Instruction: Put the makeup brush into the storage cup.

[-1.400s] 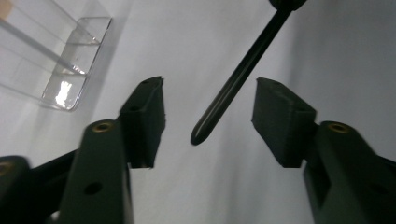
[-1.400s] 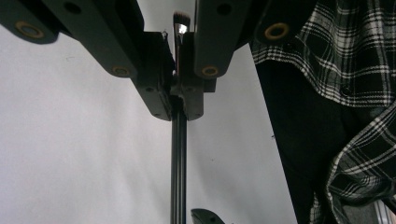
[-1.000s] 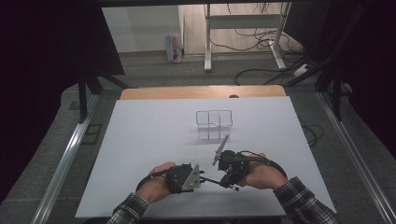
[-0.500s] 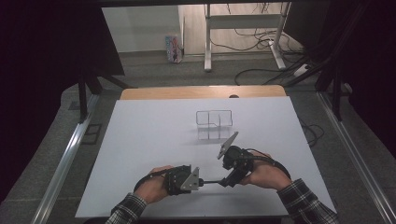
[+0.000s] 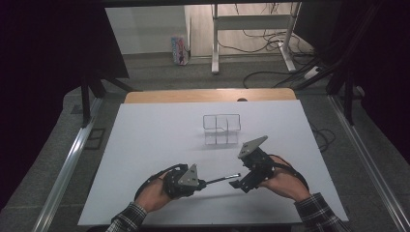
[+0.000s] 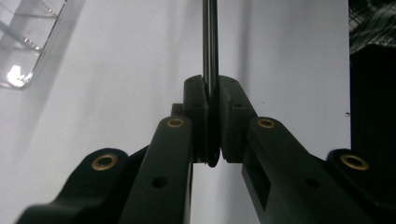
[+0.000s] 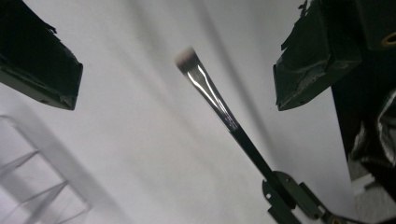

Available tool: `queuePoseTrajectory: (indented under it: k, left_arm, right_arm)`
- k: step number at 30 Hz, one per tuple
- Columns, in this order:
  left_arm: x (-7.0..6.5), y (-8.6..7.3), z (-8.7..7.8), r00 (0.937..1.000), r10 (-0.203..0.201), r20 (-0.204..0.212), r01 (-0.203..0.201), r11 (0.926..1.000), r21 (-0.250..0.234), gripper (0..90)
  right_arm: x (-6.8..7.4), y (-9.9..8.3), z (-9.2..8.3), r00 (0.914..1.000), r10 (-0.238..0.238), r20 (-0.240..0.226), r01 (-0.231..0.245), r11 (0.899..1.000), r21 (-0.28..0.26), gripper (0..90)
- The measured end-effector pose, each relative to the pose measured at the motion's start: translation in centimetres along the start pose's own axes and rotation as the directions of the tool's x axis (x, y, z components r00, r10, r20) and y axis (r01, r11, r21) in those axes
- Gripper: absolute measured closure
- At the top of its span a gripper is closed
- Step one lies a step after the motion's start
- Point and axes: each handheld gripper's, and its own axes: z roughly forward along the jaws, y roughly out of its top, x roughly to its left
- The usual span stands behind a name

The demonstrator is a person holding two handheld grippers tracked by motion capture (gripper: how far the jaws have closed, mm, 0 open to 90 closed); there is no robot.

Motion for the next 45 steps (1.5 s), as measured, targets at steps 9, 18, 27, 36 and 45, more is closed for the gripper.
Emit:
queuePoseTrajectory:
  k: [9, 18, 27, 36, 45]
  left_arm:
    - [0.7, -1.2, -0.7, 0.9871, -0.151, 0.052, 0.155, 0.9860, -0.063, 83.4]
    - [0.4, -2.1, -1.3, 0.9617, -0.267, 0.062, 0.274, 0.9493, -0.155, 83.3]
    - [0.4, -3.0, -1.6, 0.9121, -0.386, 0.137, 0.410, 0.8681, -0.280, 83.3]
    - [0.3, -3.2, -1.1, 0.8803, -0.417, 0.227, 0.474, 0.7929, -0.383, 83.3]
    - [0.1, -2.3, -0.6, 0.8868, -0.385, 0.256, 0.461, 0.7691, -0.442, 83.3]
  right_arm:
    - [-0.6, -1.3, -1.2, 0.9971, 0.043, 0.063, -0.033, 0.987, -0.155, 1.0]
    - [-0.7, -2.6, -1.9, 0.9886, 0.144, 0.045, -0.126, 0.953, -0.274, 0.5]
    - [-0.9, -3.4, -2.3, 0.9701, 0.242, -0.017, -0.232, 0.906, -0.354, 2.6]
    - [-0.4, -2.8, -2.0, 0.9509, 0.296, -0.089, -0.308, 0.878, -0.366, 1.7]
    - [0.3, -2.0, -2.2, 0.9418, 0.289, -0.171, -0.335, 0.845, -0.417, 18.8]
